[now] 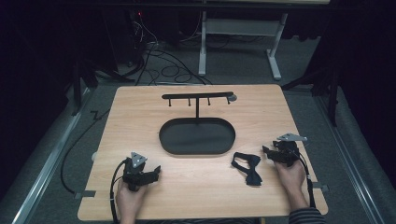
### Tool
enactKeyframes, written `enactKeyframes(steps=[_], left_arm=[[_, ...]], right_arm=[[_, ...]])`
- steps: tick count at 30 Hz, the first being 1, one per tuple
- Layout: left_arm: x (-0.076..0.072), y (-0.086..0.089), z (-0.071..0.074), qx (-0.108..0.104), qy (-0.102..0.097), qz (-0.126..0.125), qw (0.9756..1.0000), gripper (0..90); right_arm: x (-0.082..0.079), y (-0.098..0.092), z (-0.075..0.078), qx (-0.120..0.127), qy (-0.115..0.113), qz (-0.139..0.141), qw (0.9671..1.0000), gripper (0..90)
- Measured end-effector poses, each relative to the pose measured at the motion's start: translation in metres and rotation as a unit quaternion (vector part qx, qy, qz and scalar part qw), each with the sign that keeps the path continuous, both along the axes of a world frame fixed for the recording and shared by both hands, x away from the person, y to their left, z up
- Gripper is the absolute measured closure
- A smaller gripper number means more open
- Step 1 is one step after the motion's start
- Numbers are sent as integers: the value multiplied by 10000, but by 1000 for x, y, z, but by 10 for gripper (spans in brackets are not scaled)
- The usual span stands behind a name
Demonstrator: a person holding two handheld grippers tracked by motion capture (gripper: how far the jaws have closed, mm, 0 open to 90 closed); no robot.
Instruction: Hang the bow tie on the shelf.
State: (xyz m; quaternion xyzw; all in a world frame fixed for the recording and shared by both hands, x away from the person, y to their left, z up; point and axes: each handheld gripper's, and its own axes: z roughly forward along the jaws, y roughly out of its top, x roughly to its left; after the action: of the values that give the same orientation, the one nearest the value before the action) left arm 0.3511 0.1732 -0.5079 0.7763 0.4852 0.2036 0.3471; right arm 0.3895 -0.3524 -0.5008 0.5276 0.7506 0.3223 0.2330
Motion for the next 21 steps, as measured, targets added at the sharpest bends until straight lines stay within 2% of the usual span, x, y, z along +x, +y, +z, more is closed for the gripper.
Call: enactKeyframes(steps=[21], left_arm=[[0, 0, 0, 2, 0, -1, 10000, 217]], right_arm=[[0, 1, 0, -2, 3, -24, 10000, 449]])
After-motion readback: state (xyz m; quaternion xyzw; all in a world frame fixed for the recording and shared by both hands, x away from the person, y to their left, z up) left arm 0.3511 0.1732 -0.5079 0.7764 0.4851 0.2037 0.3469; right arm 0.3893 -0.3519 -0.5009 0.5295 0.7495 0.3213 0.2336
